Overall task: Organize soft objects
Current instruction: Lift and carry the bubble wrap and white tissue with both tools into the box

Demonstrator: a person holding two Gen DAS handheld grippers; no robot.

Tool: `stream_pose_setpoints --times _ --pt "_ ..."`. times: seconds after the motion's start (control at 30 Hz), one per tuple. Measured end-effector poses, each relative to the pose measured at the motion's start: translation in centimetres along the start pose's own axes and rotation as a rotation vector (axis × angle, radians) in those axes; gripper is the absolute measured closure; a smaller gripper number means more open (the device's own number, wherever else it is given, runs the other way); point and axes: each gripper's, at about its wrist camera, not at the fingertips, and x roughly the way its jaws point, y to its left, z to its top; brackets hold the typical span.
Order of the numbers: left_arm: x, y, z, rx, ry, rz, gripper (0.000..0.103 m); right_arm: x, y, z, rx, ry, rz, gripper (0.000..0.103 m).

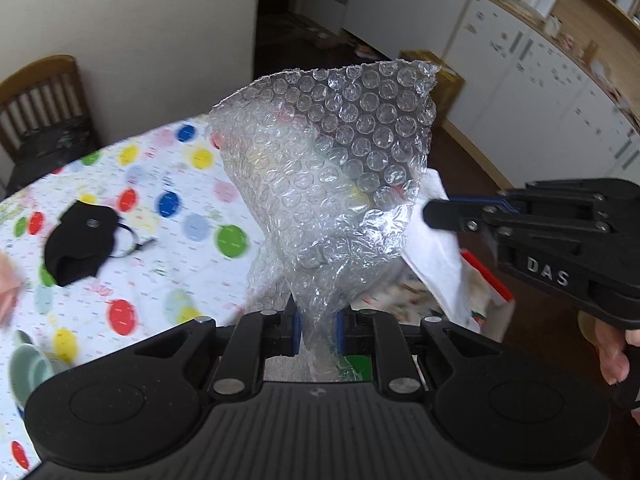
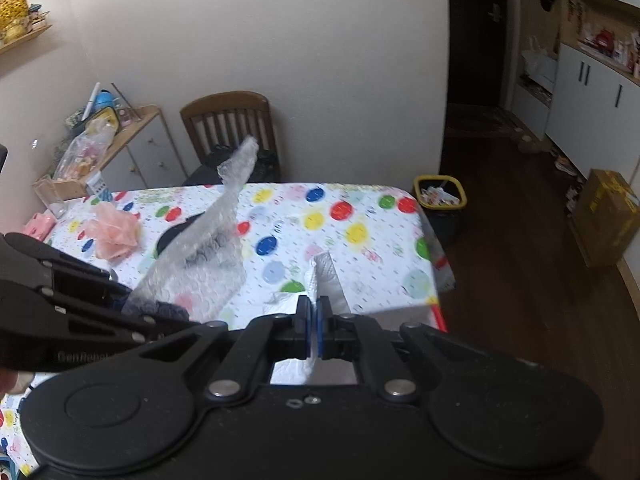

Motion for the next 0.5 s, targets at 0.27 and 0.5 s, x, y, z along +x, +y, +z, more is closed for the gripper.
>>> stream_pose_setpoints --times 0.27,0.5 --pt "3.0 -4.5 -1.9 0.043 0.069 -0.059 0.087 -0.2 -2.5 -3.1 0.044 0.035 -0.037 0.101" --pt "6.3 -6.1 -3.5 0.045 0.106 -0.085 0.087 1.5 -3.9 -5.1 0.081 0.075 -0.053 0.101"
